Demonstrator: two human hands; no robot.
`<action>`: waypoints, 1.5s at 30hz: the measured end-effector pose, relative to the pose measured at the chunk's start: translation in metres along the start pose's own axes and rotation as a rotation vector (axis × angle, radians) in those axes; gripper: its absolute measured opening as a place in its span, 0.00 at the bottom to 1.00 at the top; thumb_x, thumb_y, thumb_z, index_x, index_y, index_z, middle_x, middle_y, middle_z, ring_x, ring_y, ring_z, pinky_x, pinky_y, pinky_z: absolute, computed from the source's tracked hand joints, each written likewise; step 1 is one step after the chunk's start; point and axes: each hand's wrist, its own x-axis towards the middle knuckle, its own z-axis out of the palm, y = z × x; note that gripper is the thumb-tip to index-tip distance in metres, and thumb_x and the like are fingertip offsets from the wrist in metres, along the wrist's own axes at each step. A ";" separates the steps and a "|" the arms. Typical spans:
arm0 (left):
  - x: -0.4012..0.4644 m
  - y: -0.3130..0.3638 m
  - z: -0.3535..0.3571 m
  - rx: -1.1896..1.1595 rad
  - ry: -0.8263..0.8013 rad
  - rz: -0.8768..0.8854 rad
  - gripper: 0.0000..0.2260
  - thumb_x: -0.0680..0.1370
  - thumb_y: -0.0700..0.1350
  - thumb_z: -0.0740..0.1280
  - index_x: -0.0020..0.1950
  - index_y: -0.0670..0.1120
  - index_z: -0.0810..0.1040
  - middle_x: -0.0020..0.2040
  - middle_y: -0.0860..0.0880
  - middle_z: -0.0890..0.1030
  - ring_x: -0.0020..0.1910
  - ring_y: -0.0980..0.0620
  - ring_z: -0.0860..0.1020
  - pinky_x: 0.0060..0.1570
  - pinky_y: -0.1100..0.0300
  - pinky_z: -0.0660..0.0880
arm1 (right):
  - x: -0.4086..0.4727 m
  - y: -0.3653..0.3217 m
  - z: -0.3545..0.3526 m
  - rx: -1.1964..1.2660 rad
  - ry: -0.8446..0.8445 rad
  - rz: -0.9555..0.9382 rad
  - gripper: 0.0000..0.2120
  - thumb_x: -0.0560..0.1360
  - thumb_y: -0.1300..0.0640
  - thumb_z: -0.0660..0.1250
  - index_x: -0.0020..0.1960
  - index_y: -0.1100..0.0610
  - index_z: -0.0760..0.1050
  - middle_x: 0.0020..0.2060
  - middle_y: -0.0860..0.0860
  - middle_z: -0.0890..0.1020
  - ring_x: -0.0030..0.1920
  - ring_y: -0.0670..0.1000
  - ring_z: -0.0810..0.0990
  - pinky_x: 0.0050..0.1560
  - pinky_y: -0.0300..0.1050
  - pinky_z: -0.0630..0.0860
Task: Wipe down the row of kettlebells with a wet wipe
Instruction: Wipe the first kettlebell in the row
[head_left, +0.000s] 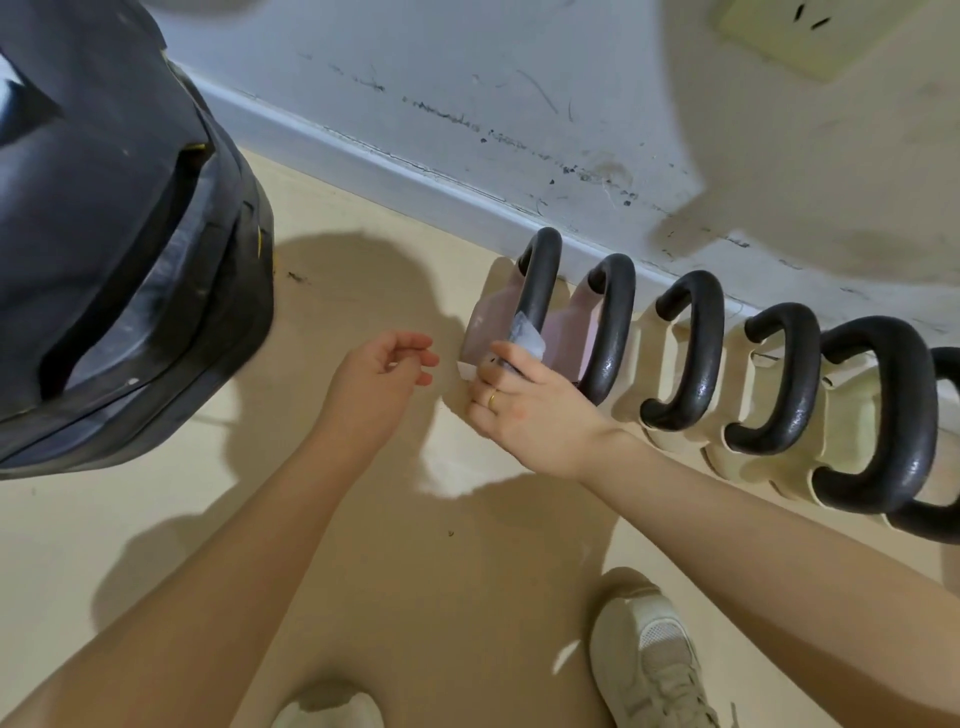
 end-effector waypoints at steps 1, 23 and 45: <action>-0.001 0.001 0.000 -0.005 -0.003 0.006 0.11 0.78 0.35 0.57 0.50 0.47 0.76 0.42 0.54 0.80 0.39 0.55 0.77 0.42 0.63 0.71 | 0.000 0.003 -0.001 0.014 -0.011 -0.008 0.13 0.70 0.62 0.57 0.48 0.56 0.79 0.49 0.51 0.82 0.56 0.55 0.78 0.70 0.53 0.56; -0.008 0.030 0.035 -0.158 -0.177 -0.091 0.12 0.78 0.36 0.56 0.54 0.51 0.73 0.43 0.58 0.79 0.42 0.56 0.79 0.42 0.69 0.76 | 0.051 -0.060 -0.016 1.649 0.637 1.494 0.23 0.75 0.58 0.56 0.69 0.50 0.59 0.64 0.55 0.74 0.63 0.52 0.73 0.66 0.57 0.69; 0.008 0.038 0.052 0.099 -0.262 0.075 0.18 0.75 0.36 0.58 0.50 0.60 0.75 0.43 0.52 0.83 0.44 0.55 0.81 0.47 0.65 0.75 | 0.061 0.031 0.002 1.687 0.451 1.296 0.33 0.68 0.37 0.60 0.67 0.28 0.47 0.66 0.64 0.64 0.64 0.67 0.67 0.56 0.61 0.71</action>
